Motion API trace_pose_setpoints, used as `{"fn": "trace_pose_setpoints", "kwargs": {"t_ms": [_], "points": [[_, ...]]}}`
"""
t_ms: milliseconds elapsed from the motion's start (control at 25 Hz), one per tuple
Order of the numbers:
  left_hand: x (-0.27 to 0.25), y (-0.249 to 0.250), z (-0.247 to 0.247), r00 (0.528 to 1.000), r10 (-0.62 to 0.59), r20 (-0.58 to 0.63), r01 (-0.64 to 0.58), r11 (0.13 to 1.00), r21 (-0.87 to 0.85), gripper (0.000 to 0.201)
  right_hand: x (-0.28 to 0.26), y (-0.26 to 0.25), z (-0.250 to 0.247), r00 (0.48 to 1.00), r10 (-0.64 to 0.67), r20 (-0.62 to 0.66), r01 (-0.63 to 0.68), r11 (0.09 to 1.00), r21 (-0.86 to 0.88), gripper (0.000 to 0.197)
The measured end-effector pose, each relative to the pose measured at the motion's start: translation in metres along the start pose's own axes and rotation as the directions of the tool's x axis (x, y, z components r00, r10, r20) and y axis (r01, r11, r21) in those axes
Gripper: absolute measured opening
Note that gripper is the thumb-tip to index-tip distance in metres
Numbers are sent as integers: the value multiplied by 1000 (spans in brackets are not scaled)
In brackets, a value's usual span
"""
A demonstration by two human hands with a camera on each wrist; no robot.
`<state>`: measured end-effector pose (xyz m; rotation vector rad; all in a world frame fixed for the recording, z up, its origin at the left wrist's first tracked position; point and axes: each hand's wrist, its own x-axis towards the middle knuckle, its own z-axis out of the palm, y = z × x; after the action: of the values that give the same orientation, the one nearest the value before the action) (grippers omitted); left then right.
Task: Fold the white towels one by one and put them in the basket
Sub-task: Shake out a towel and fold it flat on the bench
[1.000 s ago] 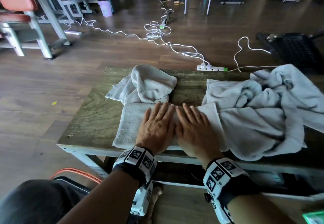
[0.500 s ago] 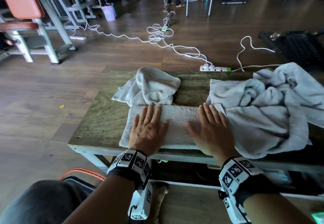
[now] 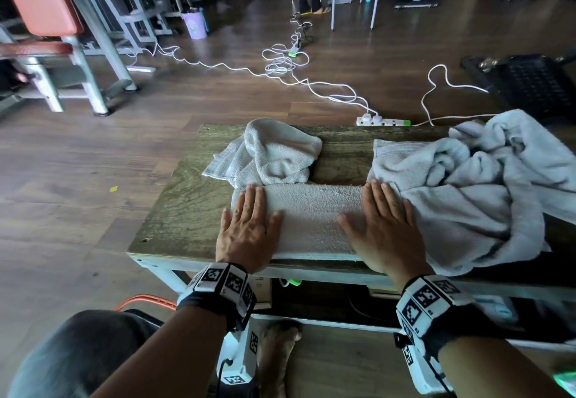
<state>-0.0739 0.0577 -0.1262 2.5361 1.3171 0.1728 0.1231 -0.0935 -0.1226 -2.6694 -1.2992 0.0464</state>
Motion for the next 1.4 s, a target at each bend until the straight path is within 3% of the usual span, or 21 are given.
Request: {"fn": "trace_pose_setpoints", "kwargs": {"t_ms": [200,360,440,520,640,760,880,960,1080,1160,1200,1280,1320,1360,1400], "points": [[-4,-12,-4,997,-79,-26,78,996,-34,70,-1,2,2,1000,14,-9,-14,1000,4,89],[-6,-28,-11,980,-196,43,199,976,-87,78,0,1,3,1000,29,0,-29,1000,8,87],[-7,-25,-14,973,-233,4,232,969,-90,80,-1,-1,3,999,34,4,-34,999,8,87],[-7,-13,-20,961,-265,-78,260,963,-72,70,0,-3,2,999,32,16,-32,999,8,88],[-1,5,-36,941,-340,2,339,939,-50,57,-1,-3,0,1000,18,25,-17,1000,-25,88],[10,7,-48,944,-327,43,328,945,-18,53,0,-2,-4,998,-7,59,7,1000,1,87],[10,9,-68,910,-406,82,414,880,-234,52,10,1,-11,984,-26,179,23,1000,18,88],[7,17,-84,918,-389,78,394,868,-302,57,17,5,-23,961,-71,266,61,997,44,88],[-2,51,-107,956,-273,-106,232,928,-292,51,14,8,-62,956,-200,213,173,975,136,71],[-2,89,-108,970,-148,-193,70,929,-362,46,2,11,-84,959,-250,135,184,907,379,48],[-1,111,-106,980,-87,-182,-5,893,-450,44,-4,14,-91,962,-236,135,121,817,563,41],[-1,147,-96,996,72,-44,-82,720,-690,39,-13,19,-99,959,-202,200,-63,535,843,40],[-3,160,-87,988,155,12,-90,636,-767,32,-15,23,-99,957,-153,245,-164,411,897,38],[-5,166,-76,977,210,27,-112,621,-776,25,-16,27,-96,946,-93,310,-264,330,906,32],[-11,168,-68,972,237,12,-153,665,-731,26,-16,31,-91,932,-43,359,-328,315,891,24]]}}
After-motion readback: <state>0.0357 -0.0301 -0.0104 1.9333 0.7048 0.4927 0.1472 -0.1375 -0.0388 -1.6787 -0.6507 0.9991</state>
